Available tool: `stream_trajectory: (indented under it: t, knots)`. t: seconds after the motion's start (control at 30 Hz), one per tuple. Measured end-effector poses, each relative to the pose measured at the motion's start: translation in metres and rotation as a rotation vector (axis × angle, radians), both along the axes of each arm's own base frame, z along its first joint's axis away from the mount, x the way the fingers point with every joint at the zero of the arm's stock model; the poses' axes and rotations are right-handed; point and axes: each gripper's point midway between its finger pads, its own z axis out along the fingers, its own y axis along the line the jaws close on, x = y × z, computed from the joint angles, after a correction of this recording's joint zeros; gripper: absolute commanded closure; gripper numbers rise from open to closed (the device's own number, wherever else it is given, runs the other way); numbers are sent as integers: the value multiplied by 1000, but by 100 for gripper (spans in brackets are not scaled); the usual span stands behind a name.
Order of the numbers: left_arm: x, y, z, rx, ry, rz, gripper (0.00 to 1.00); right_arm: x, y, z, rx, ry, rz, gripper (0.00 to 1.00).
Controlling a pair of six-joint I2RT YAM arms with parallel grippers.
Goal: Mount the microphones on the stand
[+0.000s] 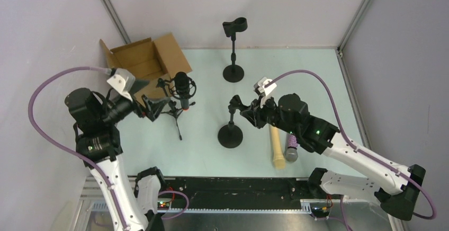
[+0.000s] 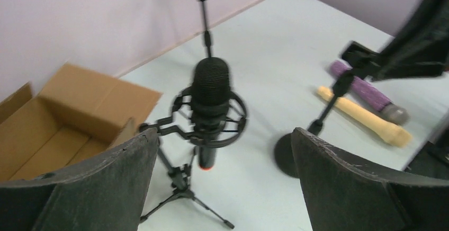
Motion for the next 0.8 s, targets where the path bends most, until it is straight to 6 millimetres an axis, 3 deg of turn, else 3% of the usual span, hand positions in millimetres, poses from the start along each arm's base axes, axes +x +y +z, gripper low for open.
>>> stream_trajectory:
  t: [0.23,0.5,0.63,0.8]
  knots:
    - [-48,-44,0,-9,-71,-274,0,-23,12,2,-4,-35,146,100]
    - [-110,-97,-18,-5,-104,-645,0,-48,25,0,0,-29,316,100]
    - [-115,-110,-38,35,-98,-732,0,-53,37,0,-21,-33,375,100]
    - [-85,-119,-53,104,-66,-723,0,-55,46,1,-42,-80,396,100]
